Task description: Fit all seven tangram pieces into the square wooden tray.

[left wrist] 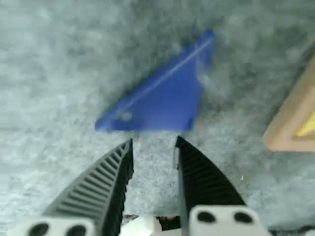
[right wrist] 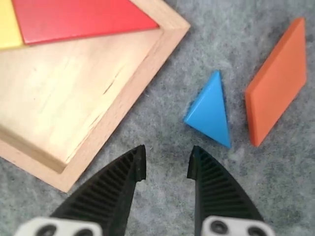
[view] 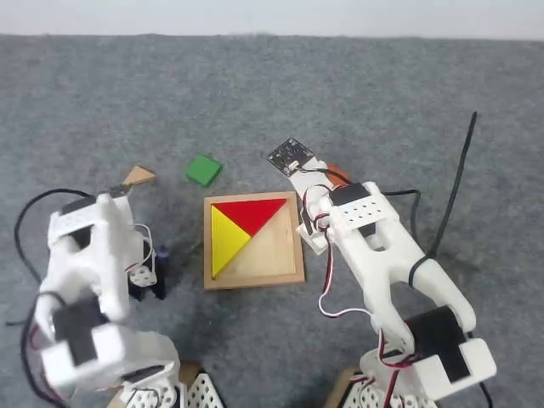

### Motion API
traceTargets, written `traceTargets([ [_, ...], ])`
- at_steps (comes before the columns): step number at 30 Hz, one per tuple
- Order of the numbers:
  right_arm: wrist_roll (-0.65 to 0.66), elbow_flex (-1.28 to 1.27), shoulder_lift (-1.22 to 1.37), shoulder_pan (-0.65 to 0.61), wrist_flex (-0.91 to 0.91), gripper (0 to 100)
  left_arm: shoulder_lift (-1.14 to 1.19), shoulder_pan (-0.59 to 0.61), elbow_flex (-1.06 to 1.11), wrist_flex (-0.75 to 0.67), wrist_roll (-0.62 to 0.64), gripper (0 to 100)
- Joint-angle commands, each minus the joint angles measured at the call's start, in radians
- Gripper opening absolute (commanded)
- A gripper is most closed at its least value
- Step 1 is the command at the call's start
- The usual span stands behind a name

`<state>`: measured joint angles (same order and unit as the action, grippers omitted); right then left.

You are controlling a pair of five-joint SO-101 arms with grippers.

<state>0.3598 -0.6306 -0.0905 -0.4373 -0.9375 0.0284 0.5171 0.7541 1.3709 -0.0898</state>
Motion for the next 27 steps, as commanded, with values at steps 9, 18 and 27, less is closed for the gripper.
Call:
traceTargets([
  [9,0.011,0.006,-0.061,-0.005,0.010,15.5,0.080,0.020,-0.134,-0.011,0.043,11],
  [18,0.014,0.006,-0.062,-0.007,-0.004,15.5,0.080,0.086,-0.214,-0.114,0.124,11],
  [27,0.014,0.006,-0.062,-0.007,-0.004,15.5,0.081,0.084,-0.217,-0.292,0.236,11],
])
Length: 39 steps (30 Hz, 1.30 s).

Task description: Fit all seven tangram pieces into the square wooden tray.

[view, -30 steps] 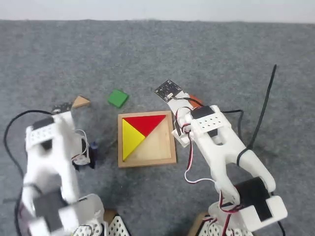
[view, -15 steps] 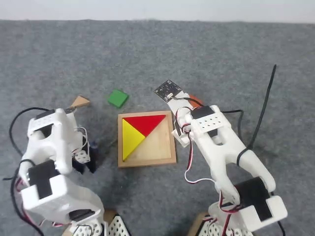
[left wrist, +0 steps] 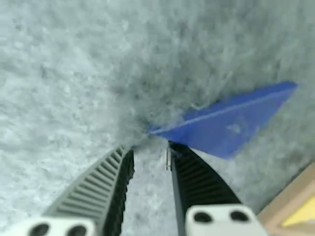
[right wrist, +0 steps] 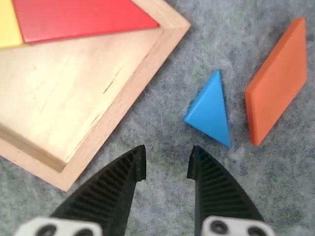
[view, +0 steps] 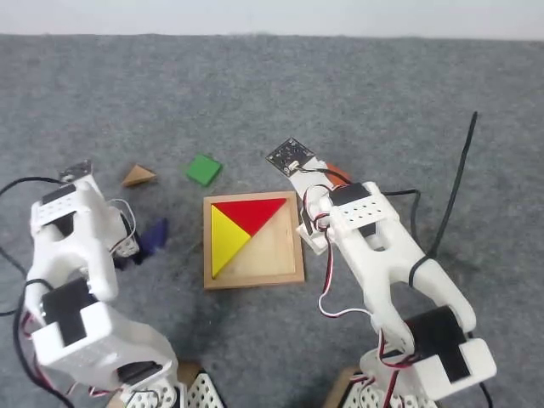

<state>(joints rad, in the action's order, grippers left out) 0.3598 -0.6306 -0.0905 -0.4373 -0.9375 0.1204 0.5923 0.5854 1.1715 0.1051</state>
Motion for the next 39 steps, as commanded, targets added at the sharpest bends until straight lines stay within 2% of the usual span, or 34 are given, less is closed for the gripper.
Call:
traceTargets([
  [1,0.014,0.006,-0.062,-0.007,-0.004,15.5,-0.011,0.009,-0.050,-0.107,0.051,11],
  [10,0.014,0.006,-0.062,-0.007,-0.007,15.5,-0.011,-0.020,-0.116,-0.112,0.203,11],
  [20,0.015,0.008,-0.062,-0.007,-0.010,15.5,-0.012,-0.095,-0.148,-0.054,0.259,11],
  [28,0.015,0.008,-0.062,-0.005,-0.010,15.5,-0.038,-0.095,-0.219,0.166,0.253,11],
  [32,0.015,0.008,-0.062,-0.005,-0.010,15.5,-0.160,-0.112,-0.243,0.336,0.169,11],
  [37,0.015,0.008,-0.062,-0.005,-0.010,15.5,-0.258,-0.169,-0.237,0.368,0.180,11],
  [39,0.015,0.008,-0.062,-0.005,-0.010,15.5,-0.245,-0.184,-0.223,0.367,0.258,11],
])
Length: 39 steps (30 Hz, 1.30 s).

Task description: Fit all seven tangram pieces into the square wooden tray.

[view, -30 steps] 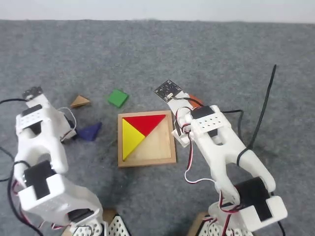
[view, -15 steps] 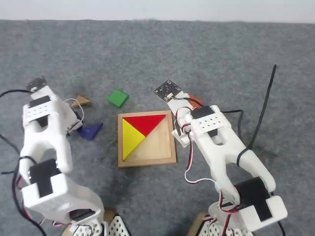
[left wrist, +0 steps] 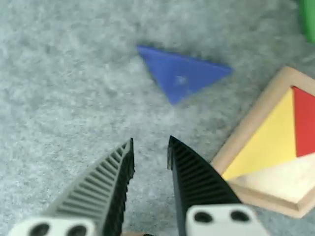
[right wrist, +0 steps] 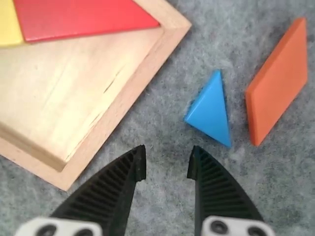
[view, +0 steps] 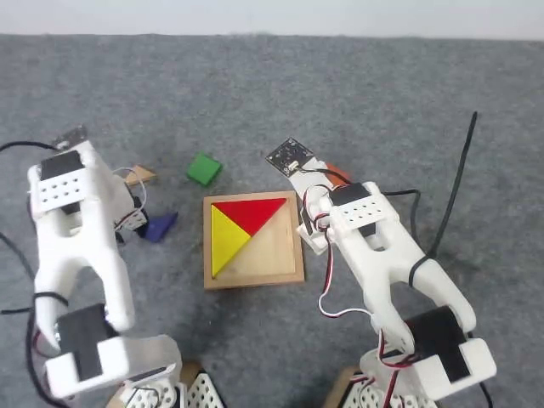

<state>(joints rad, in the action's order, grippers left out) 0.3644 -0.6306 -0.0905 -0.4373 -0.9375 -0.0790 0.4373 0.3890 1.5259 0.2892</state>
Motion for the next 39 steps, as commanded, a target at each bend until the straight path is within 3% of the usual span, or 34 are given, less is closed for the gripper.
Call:
traceTargets([
  [1,0.011,0.008,-0.062,-0.005,-0.010,15.5,-0.032,-0.029,-0.022,-0.006,0.138,12],
  [5,0.011,0.008,-0.061,-0.005,-0.007,15.5,0.066,-0.008,-0.001,-0.195,0.368,17],
  [7,0.009,0.008,-0.061,-0.007,-0.007,15.5,0.123,-0.041,-0.002,-0.267,0.396,16],
  [13,0.009,0.006,-0.061,-0.007,-0.008,15.5,0.236,-0.180,-0.099,-0.270,0.453,14],
  [18,0.009,0.006,-0.061,-0.007,-0.008,15.5,0.336,-0.149,-0.145,-0.261,0.600,21],
  [29,0.011,0.006,-0.061,-0.007,-0.005,15.5,0.400,-0.094,-0.311,-0.094,0.614,22],
  [33,0.011,0.006,-0.061,-0.007,-0.005,15.5,0.402,-0.089,-0.303,-0.095,0.620,22],
  [39,0.011,0.006,-0.061,-0.007,-0.007,15.5,0.402,-0.095,-0.321,-0.176,0.738,21],
])
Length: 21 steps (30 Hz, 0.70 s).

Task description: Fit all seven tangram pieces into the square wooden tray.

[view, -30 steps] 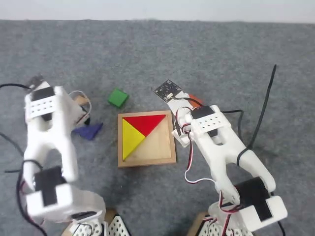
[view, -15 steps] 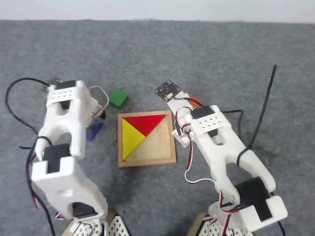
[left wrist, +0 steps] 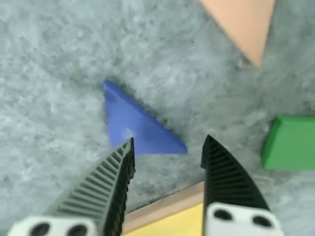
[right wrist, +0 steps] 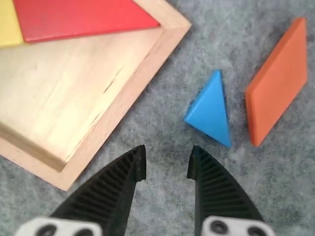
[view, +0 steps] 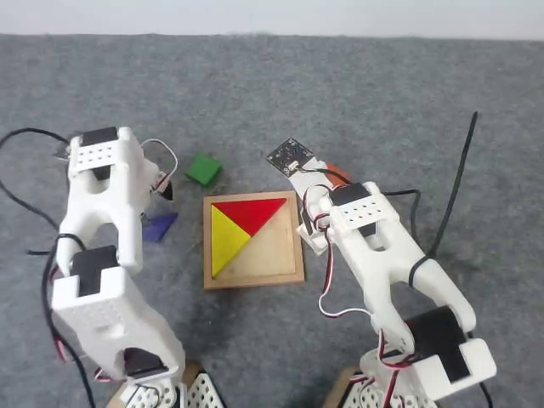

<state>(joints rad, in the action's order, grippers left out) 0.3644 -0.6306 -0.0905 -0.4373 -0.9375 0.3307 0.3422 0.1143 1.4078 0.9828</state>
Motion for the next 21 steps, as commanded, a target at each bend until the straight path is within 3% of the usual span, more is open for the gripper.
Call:
traceTargets([
  [1,0.011,0.006,-0.061,-0.007,-0.007,15.5,-0.008,-0.002,-0.044,-0.078,0.046,21],
  [9,0.011,0.006,-0.061,-0.007,-0.001,15.5,-0.008,-0.092,0.008,-0.164,0.054,21],
  [14,0.006,0.006,-0.061,-0.007,-0.001,15.5,-0.008,-0.091,0.061,-0.249,0.106,12],
  [21,0.005,0.006,-0.061,-0.007,0.001,15.5,0.002,-0.094,0.111,-0.311,0.104,10],
])
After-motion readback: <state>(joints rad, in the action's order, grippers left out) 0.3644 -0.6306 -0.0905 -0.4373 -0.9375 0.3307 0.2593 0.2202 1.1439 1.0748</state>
